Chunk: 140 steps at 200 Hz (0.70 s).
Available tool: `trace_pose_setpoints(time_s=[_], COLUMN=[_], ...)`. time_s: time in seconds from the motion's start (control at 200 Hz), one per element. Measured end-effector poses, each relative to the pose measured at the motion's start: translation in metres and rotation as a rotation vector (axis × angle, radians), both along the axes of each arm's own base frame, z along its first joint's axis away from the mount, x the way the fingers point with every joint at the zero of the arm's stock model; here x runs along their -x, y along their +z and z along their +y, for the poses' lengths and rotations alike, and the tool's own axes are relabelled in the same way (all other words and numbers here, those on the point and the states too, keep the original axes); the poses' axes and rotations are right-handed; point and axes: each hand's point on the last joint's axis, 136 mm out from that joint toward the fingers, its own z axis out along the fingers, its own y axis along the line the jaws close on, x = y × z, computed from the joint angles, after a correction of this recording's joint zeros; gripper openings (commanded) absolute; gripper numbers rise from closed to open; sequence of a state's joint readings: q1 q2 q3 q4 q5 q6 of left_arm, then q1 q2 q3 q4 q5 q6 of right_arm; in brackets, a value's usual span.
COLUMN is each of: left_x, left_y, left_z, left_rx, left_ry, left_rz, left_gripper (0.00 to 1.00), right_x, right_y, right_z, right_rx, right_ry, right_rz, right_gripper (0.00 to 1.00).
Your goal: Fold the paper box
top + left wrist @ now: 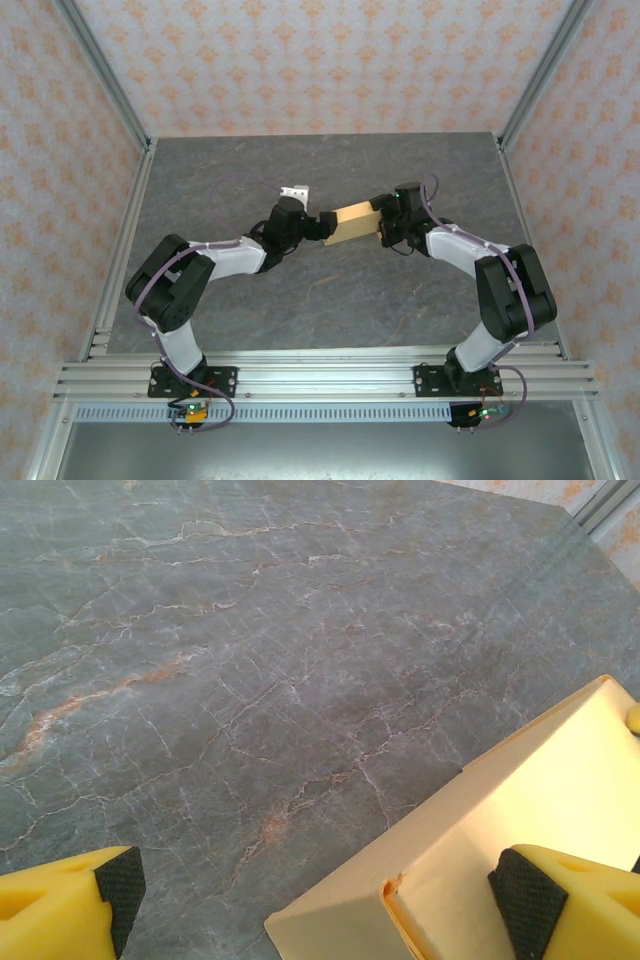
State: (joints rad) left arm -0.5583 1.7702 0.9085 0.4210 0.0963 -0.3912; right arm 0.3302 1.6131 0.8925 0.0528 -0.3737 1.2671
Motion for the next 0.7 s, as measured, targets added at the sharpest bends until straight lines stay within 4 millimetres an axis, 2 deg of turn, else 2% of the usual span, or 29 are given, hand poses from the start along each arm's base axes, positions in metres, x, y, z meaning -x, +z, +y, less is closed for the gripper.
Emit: trace_pose_setpoints(time_s=[0.2, 0.43, 0.506, 0.596, 0.701], left_x=[0.0, 0.0, 0.0, 0.0, 0.001], left_y=[0.0, 0.0, 0.0, 0.001, 0.005], left_z=[0.0, 0.0, 0.0, 0.0, 0.002], left_rx=[0.0, 0.0, 0.003, 0.007, -0.001], left_ry=[0.0, -0.001, -0.005, -0.02, -0.043], left_rz=[0.0, 0.0, 0.002, 0.005, 0.017], left_gripper=[0.92, 0.92, 0.91, 0.91, 0.92], right_x=[0.006, 0.008, 0.011, 0.02, 0.013], right_y=[0.006, 0.03, 0.022, -0.003, -0.003], right_z=[-0.003, -0.004, -0.005, -0.008, -0.007], right_rx=[0.024, 0.031, 0.034, 0.047, 0.04], right_ry=[0.013, 0.021, 0.021, 0.024, 0.026], right_rz=[0.017, -0.025, -0.012, 0.038, 0.009], right_gripper=[0.79, 0.8, 0.8, 0.8, 0.8])
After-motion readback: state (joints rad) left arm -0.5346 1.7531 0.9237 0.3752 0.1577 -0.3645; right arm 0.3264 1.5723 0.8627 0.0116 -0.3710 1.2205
